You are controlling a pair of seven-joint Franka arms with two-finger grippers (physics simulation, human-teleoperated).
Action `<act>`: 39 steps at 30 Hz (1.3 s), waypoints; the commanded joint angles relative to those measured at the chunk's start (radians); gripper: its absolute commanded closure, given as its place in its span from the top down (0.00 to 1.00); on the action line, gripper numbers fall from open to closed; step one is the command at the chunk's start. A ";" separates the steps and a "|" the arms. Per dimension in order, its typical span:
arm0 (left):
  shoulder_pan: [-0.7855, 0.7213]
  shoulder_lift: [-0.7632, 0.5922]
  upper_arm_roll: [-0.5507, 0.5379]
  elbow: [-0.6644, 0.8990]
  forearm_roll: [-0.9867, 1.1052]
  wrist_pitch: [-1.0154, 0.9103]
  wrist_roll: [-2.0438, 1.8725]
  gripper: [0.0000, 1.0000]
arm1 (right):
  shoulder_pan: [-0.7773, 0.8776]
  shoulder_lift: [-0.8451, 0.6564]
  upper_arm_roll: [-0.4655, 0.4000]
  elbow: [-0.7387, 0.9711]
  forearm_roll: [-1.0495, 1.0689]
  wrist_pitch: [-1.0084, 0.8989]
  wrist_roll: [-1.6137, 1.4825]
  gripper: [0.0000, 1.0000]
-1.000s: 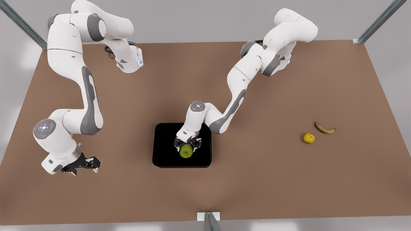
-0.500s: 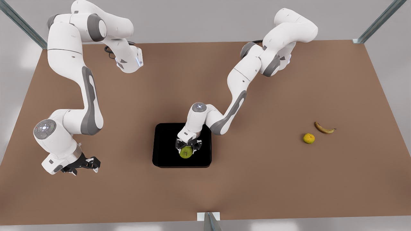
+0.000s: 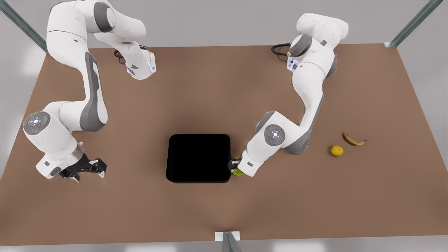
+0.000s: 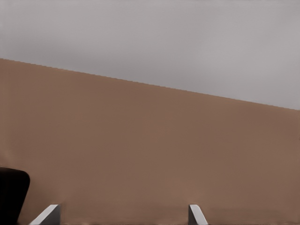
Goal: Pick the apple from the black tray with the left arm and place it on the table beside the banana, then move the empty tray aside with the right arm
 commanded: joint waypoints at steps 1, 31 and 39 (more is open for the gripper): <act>0.083 -0.009 -0.010 -0.002 -0.001 -0.314 0.666 0.85 | 0.044 -0.092 0.004 -0.006 0.006 -0.392 0.001 1.00; 0.327 -0.179 0.090 -0.055 0.155 -0.406 0.950 1.00 | 0.144 0.074 0.266 -0.146 0.035 -0.182 1.148 1.00; 0.634 -0.820 0.088 -0.805 -0.159 -0.058 0.775 1.00 | 0.150 0.146 0.240 -0.144 0.007 -0.120 0.894 0.99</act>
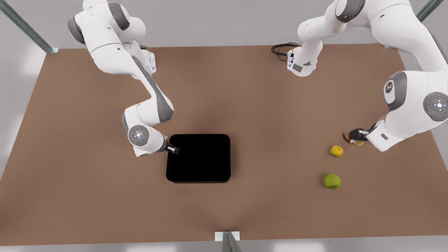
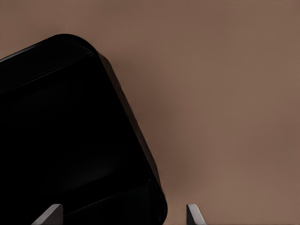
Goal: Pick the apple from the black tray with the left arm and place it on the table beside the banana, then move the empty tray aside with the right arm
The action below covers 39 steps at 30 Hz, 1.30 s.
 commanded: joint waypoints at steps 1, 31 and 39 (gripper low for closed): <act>0.020 -0.104 0.022 -0.141 -0.096 0.200 -0.070 1.00 | 0.003 0.013 0.000 0.001 -0.012 0.051 -0.081 0.99; -0.396 -0.024 0.404 -0.132 -0.154 0.299 -0.044 1.00 | 0.004 0.173 -0.035 0.029 -0.006 0.201 -0.298 0.98; -0.398 -0.024 0.404 -0.134 -0.153 0.299 -0.046 1.00 | 0.004 0.207 -0.034 0.034 -0.002 0.219 -0.316 0.76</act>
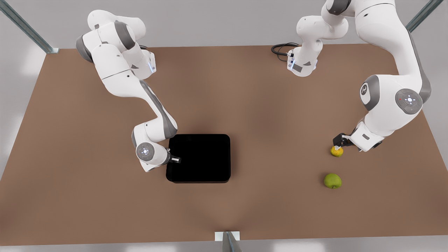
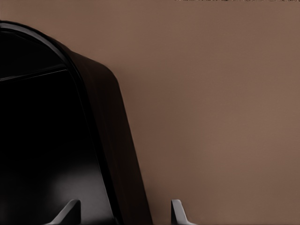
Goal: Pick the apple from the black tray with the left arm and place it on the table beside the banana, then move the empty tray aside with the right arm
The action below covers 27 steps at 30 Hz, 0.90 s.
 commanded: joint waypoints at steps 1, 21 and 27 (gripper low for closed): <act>0.000 -0.001 0.000 0.000 0.001 0.001 -0.013 1.00 | 0.000 0.001 0.000 0.001 0.003 0.019 -0.080 0.68; -0.011 -0.001 0.000 -0.001 0.005 0.001 -0.016 1.00 | -0.008 -0.149 -0.009 0.021 0.010 -0.151 -0.192 0.19; -0.011 -0.001 0.000 -0.001 0.005 0.001 -0.016 1.00 | -0.008 -0.244 -0.213 0.060 0.082 -0.336 -0.515 0.18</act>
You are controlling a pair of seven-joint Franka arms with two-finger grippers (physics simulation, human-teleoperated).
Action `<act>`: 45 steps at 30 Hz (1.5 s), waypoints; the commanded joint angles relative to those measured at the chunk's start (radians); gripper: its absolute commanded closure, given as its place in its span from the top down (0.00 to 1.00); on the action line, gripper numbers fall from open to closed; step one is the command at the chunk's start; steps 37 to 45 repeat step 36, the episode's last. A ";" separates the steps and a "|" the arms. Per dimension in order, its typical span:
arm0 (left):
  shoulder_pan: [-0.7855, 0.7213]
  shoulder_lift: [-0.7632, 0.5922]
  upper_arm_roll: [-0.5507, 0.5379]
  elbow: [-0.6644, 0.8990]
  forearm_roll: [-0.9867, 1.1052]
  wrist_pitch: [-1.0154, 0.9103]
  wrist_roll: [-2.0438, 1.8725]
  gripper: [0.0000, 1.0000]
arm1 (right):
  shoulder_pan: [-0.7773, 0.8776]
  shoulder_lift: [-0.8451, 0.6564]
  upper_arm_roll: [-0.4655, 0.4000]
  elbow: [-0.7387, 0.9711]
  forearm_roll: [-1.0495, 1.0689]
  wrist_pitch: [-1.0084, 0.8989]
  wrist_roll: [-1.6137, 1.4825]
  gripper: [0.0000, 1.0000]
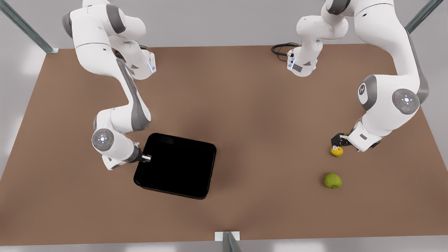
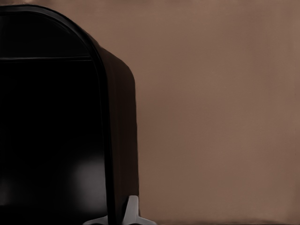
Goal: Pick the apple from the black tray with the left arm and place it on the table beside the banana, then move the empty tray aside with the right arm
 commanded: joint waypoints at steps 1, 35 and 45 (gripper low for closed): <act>0.000 -0.001 0.000 0.001 0.001 0.000 -0.005 1.00 | 0.000 -0.007 -0.063 0.016 0.034 -0.142 -0.408 0.18; -0.031 0.022 0.003 0.002 0.030 0.024 -0.007 1.00 | -0.143 -0.108 0.033 0.167 -0.132 -0.208 -0.583 1.00; -0.031 0.022 0.003 0.002 0.032 0.024 -0.004 1.00 | -0.143 -0.108 0.033 0.169 -0.130 -0.208 -0.582 1.00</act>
